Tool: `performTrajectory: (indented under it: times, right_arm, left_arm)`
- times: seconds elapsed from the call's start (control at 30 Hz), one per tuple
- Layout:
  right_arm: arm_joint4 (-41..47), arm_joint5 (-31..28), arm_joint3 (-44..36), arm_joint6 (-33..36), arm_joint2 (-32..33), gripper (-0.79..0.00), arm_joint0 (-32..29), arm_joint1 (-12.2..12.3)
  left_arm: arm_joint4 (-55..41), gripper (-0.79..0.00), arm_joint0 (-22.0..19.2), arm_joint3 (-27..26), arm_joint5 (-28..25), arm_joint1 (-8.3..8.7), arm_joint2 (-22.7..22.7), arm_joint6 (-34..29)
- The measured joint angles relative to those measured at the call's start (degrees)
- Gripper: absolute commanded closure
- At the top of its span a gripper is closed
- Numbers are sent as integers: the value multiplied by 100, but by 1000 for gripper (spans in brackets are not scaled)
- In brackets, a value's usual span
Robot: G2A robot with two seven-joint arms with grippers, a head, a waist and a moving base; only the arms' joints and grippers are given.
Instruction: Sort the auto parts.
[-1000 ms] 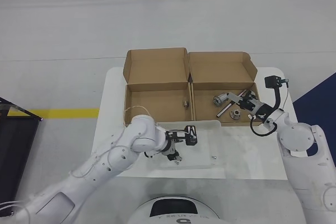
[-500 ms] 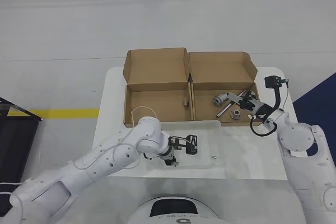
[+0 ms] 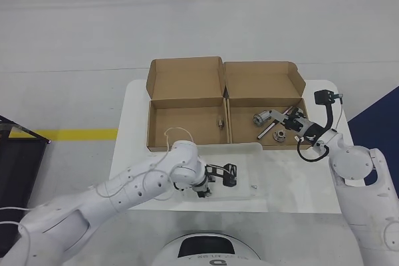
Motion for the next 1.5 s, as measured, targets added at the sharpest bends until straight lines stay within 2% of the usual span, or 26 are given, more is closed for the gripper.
performTrajectory:
  times: [0.67,1.03,1.2,1.33,1.5]
  right_arm:
    - [0,0,0,0,0,-785,0,0]
    - [0,0,0,0,0,-785,0,0]
    - [0,0,0,0,0,-785,0,0]
    - [0,0,0,0,0,-785,0,0]
    - [0,0,0,0,0,-785,0,0]
  left_arm:
    - [-150,-302,-281,492,-13,-364,440,-6]
    - [-42,-265,-368,668,113,-493,603,-43]
    - [179,-231,-361,711,307,-549,627,1]
    - [236,-160,-364,757,409,-578,576,110]
    - [154,-154,-370,748,351,-574,484,134]
